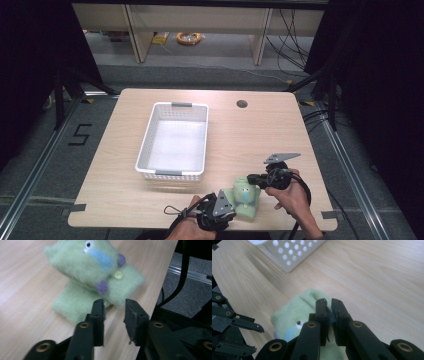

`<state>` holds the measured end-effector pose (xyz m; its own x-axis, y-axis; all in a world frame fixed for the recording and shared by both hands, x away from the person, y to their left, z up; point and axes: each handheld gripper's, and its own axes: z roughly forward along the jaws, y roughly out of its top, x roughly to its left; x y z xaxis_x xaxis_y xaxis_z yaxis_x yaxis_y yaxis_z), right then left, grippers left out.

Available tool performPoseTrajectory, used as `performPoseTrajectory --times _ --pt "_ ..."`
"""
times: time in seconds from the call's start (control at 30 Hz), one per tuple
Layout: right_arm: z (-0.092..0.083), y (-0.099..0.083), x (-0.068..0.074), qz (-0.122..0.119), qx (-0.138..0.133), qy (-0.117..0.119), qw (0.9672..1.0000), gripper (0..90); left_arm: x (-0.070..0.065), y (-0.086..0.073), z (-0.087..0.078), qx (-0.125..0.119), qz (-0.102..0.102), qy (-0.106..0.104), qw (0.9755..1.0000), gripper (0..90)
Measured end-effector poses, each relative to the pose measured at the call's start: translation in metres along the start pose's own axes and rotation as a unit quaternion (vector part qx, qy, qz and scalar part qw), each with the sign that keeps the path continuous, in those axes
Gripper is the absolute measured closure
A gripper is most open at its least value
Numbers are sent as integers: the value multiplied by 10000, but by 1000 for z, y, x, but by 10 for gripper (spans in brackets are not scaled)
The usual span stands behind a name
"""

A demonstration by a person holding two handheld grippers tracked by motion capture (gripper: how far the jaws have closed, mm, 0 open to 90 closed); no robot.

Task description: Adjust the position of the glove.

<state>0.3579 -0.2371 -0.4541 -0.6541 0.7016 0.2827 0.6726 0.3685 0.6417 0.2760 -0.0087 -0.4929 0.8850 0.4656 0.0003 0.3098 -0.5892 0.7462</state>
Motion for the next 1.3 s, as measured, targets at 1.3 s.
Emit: performPoseTrajectory --times 1.3 --pt "-24 -30 7 174 -467 10 9988 853 37 11 -17 -179 61 216 9996 864"
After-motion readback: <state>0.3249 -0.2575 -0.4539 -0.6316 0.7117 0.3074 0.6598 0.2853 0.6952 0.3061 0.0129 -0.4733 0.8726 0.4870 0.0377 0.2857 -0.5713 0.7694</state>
